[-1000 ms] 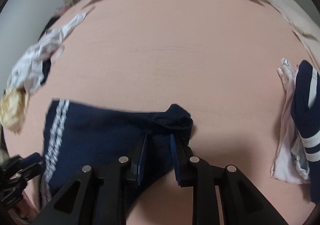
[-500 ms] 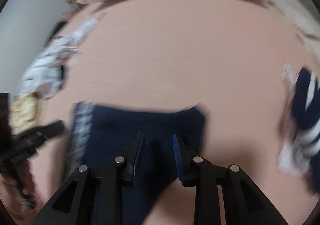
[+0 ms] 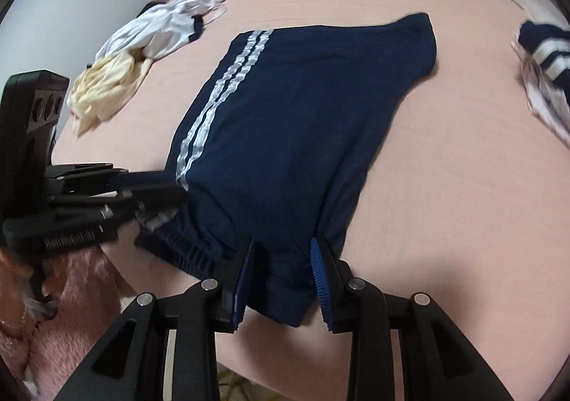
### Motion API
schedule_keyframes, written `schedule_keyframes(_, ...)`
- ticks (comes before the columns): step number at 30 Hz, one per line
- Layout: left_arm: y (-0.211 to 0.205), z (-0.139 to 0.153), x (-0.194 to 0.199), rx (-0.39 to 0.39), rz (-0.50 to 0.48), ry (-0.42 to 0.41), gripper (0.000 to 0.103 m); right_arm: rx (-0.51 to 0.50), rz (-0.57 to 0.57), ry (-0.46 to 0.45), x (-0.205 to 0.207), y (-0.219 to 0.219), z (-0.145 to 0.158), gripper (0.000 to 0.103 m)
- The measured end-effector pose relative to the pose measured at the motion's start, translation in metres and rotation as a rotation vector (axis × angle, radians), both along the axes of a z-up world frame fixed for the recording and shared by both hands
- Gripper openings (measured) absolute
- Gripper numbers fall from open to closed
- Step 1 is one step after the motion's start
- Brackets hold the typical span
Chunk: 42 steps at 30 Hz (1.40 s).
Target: Fold clothes
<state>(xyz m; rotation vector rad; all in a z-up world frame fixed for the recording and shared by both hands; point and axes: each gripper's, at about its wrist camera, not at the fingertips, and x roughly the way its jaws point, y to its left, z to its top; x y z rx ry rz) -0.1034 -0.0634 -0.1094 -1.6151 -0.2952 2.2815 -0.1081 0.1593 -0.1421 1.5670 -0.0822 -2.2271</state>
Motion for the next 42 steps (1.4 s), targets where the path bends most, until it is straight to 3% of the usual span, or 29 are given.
schedule_keyframes(3,-0.008,0.016,0.012,-0.053,0.083,0.035,0.022,-0.016,-0.044,0.022,0.011,0.011,0.006,0.032)
schedule_keyframes(5,-0.032,0.018,0.019,0.049,0.211,-0.012,0.022,-0.033,-0.079,0.035,0.018,0.019,0.010,0.034)
schedule_keyframes(7,-0.033,0.010,0.024,0.136,0.243,-0.038,0.022,-0.133,-0.198,0.012,0.017,0.037,0.011,0.037)
schedule_keyframes(9,-0.034,0.002,0.029,0.222,0.271,-0.063,0.022,-0.235,-0.289,-0.033,0.014,0.045,0.010,0.050)
schedule_keyframes(12,-0.031,0.001,0.039,0.252,0.280,-0.029,0.022,-0.172,-0.247,-0.013,0.013,0.031,0.009,0.051)
schedule_keyframes(14,-0.029,-0.003,0.043,0.218,0.289,-0.014,0.022,-0.137,-0.247,0.004,0.016,0.027,0.006,0.051)
schedule_keyframes(16,-0.028,-0.010,0.043,0.092,0.268,-0.057,0.023,-0.133,-0.256,-0.025,0.016,0.027,-0.001,0.051)
schedule_keyframes(17,-0.030,-0.010,0.044,0.090,0.270,-0.060,0.025,-0.118,-0.239,-0.019,0.015,0.025,-0.002,0.051)
schedule_keyframes(20,-0.040,0.001,0.051,0.123,0.317,-0.019,0.024,-0.070,-0.178,-0.034,0.020,0.022,0.005,0.051)
schedule_keyframes(22,-0.044,0.011,0.055,0.201,0.319,0.051,0.025,-0.121,-0.204,-0.023,0.023,0.032,0.011,0.051)
schedule_keyframes(24,-0.047,0.010,0.057,0.257,0.308,0.053,0.025,-0.198,-0.259,-0.016,0.019,0.041,0.012,0.051)
schedule_keyframes(30,-0.041,-0.021,0.058,0.193,0.302,-0.063,0.026,-0.194,-0.270,-0.042,0.012,0.044,-0.007,0.051)
schedule_keyframes(32,-0.052,-0.021,0.065,0.220,0.325,-0.076,0.027,-0.202,-0.281,-0.048,0.019,0.046,-0.007,0.050)
schedule_keyframes(35,-0.054,-0.021,0.071,0.260,0.340,-0.062,0.029,-0.215,-0.277,-0.062,0.024,0.050,-0.004,0.050)
schedule_keyframes(38,-0.048,-0.024,0.066,0.331,0.342,-0.056,0.037,-0.253,-0.267,-0.055,0.025,0.050,-0.003,0.050)
schedule_keyframes(41,-0.043,-0.021,0.061,0.299,0.321,-0.058,0.040,-0.283,-0.240,-0.053,0.021,0.044,-0.010,0.049)
schedule_keyframes(42,-0.041,-0.020,0.060,0.287,0.315,-0.047,0.040,-0.262,-0.233,-0.043,0.021,0.040,-0.011,0.042)
